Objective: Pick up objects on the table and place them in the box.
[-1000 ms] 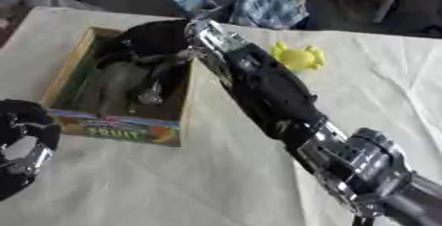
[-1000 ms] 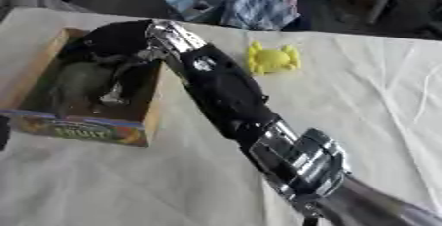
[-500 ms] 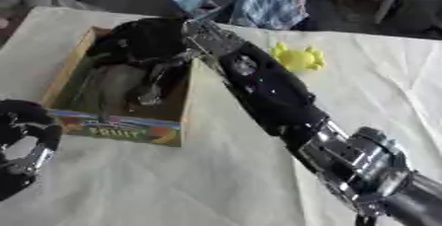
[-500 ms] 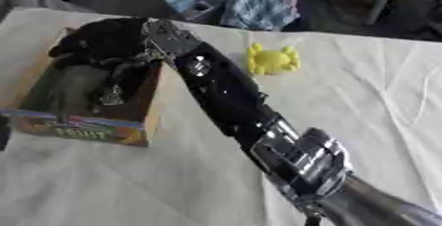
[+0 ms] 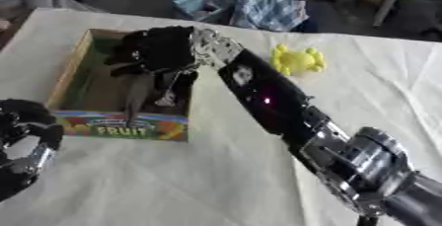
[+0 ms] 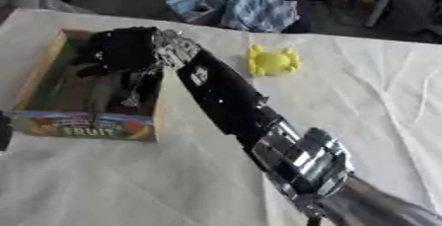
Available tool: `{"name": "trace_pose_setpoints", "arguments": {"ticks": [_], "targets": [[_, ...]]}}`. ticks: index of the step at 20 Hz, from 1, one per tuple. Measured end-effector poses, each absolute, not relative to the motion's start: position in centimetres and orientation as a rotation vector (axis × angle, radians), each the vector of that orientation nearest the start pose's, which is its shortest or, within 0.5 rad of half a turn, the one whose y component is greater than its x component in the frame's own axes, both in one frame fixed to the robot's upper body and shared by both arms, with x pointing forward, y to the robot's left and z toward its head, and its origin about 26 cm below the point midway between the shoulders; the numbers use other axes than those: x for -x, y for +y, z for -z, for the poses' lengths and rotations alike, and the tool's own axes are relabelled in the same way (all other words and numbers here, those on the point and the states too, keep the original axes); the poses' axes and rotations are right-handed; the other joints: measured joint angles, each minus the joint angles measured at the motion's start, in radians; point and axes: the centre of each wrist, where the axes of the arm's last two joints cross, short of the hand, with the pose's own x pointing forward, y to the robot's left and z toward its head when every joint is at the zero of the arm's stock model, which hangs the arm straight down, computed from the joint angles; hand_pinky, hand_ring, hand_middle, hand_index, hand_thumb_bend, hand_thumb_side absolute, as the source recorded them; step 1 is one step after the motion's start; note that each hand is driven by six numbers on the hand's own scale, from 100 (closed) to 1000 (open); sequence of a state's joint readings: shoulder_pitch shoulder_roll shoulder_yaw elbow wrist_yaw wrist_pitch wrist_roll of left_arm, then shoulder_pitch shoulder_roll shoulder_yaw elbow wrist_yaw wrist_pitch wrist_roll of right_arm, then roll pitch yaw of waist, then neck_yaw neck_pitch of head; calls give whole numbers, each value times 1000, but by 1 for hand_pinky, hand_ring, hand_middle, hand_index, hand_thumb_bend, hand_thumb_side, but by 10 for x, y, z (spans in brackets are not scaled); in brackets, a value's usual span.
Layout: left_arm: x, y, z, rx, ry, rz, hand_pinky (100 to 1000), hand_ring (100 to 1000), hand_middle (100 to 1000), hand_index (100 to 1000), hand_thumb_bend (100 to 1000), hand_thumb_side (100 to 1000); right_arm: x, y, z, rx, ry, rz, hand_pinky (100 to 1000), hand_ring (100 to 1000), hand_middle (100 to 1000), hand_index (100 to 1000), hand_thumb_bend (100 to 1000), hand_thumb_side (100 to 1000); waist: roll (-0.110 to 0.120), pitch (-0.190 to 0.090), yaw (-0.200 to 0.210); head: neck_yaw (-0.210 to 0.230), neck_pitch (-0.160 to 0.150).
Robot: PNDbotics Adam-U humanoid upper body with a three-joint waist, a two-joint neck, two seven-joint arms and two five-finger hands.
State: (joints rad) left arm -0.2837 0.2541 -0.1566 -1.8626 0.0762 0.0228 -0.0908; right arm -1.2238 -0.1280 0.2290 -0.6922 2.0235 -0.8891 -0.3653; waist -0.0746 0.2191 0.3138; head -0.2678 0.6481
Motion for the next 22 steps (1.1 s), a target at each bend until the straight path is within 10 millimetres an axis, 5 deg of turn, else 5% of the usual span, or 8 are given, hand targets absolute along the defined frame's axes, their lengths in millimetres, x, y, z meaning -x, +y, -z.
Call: {"name": "trace_pose_setpoints", "arguments": {"ticks": [22], "targets": [[-314,218,-146,142,-2047,467,534,619,567,655,372,100,-507,-120,-225,-1119,1340,2071,954,1000,1000,1000,442,613,0,-9,-20,10,0]]}}
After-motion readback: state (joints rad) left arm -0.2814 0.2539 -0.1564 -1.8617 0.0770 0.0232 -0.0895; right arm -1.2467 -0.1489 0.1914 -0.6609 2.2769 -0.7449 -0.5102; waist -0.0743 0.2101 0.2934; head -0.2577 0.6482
